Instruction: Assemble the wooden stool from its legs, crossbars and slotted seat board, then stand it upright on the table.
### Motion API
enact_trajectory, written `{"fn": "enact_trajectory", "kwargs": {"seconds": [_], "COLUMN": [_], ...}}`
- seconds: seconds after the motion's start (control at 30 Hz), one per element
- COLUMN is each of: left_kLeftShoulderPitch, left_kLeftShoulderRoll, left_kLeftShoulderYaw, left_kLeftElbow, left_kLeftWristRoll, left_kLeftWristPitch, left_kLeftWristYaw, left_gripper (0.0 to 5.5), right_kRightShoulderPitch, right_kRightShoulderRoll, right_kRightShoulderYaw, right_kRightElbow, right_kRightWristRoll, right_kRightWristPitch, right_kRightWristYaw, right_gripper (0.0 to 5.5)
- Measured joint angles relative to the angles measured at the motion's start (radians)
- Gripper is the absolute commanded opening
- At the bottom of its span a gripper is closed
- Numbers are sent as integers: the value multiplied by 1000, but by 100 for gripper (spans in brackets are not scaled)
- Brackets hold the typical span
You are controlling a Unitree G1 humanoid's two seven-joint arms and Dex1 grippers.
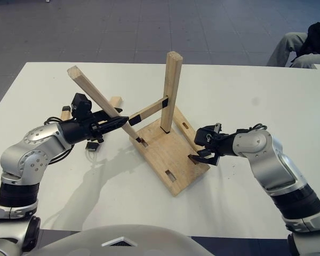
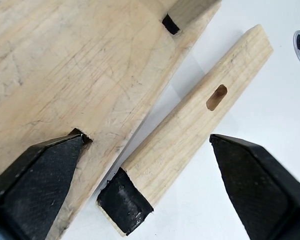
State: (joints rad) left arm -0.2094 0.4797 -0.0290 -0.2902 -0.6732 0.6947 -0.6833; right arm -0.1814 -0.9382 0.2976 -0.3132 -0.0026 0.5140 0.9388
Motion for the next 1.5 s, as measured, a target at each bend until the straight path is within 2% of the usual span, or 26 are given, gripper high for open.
{"fn": "enact_trajectory", "kwargs": {"seconds": [0.53, 1.03, 1.33, 1.5], "left_kLeftShoulderPitch": [49, 25, -48, -56], "left_kLeftShoulderRoll": [-107, -45, -20, -20], "left_kLeftShoulderYaw": [-50, -94, -121, -126], "left_kLeftElbow": [126, 121, 165, 169], "left_kLeftWristRoll": [95, 131, 158, 178], "left_kLeftWristPitch": [-134, -134, -115, -122], "left_kLeftWristYaw": [-9, -68, -89, -83], "left_gripper": [205, 205, 205, 205], "right_kRightShoulderPitch": [-25, -32, -80, -26], "right_kRightShoulderRoll": [28, 64, 154, 179], "right_kRightShoulderYaw": [0, -5, -90, -78], "right_kRightElbow": [12, 13, 10, -95], "right_kRightWristRoll": [-17, -34, -11, 38], "right_kRightWristPitch": [-10, -5, 83, 153], "right_kRightWristYaw": [26, 18, -80, -79], "right_gripper": [464, 464, 464, 464]}}
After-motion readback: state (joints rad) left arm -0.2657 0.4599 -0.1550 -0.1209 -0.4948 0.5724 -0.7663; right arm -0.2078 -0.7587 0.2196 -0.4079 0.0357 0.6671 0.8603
